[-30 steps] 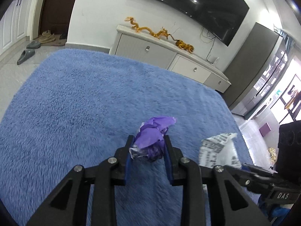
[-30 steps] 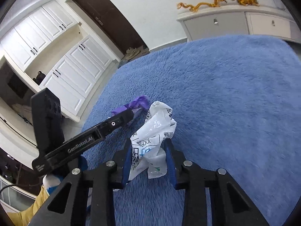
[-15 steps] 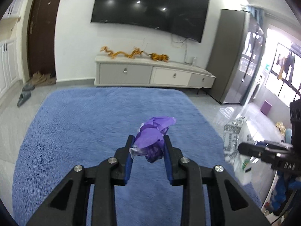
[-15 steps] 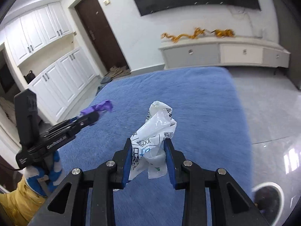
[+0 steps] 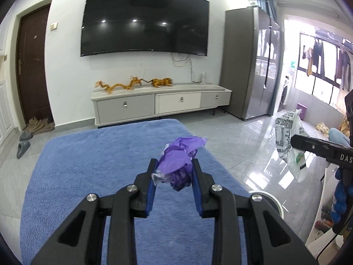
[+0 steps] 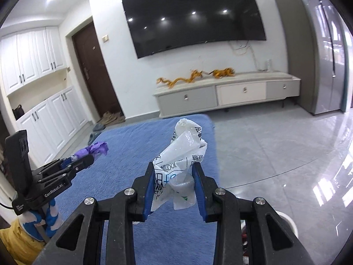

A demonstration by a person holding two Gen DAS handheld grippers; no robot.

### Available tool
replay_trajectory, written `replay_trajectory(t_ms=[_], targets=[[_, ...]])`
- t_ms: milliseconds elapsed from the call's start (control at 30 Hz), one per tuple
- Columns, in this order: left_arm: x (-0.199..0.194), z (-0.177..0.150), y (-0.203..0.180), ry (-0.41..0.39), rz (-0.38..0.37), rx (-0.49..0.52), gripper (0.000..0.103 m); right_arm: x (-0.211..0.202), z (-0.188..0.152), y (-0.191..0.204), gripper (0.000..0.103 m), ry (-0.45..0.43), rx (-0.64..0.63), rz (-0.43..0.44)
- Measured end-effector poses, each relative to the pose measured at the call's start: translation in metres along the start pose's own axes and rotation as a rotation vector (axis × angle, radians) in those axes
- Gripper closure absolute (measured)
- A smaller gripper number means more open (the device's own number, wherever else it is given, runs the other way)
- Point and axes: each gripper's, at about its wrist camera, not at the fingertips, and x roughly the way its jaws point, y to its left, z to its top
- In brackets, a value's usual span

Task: Collect trash
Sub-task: 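Carry both items over the trash bin and open both tools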

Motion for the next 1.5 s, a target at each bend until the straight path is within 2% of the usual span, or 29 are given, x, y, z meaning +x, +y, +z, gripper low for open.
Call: replay_trajectory(t_ms=[300, 667, 867, 1100, 1367, 1500], targets=[[0.013, 0.009, -0.059, 0.018, -0.059, 0.082, 0.076, -0.037, -0.017, -0.045, 0.072, -0.064, 0.056, -0.112], [0.052, 0.005, -0.151, 0.106, -0.130, 0.224, 0.076, -0.060, -0.061, -0.118, 0.072, -0.058, 0.175, -0.202], [0.085, -0.009, -0.205, 0.186, -0.165, 0.304, 0.076, -0.054, -0.089, -0.159, 0.072, -0.017, 0.279, -0.215], [0.121, -0.028, -0.251, 0.277, -0.201, 0.360, 0.076, -0.042, -0.118, -0.198, 0.072, 0.053, 0.362, -0.227], [0.163, -0.047, -0.276, 0.376, -0.229, 0.384, 0.075, -0.021, -0.145, -0.228, 0.072, 0.132, 0.427, -0.230], [0.185, -0.054, -0.284, 0.438, -0.256, 0.363, 0.074, -0.009, -0.156, -0.243, 0.072, 0.173, 0.461, -0.235]])
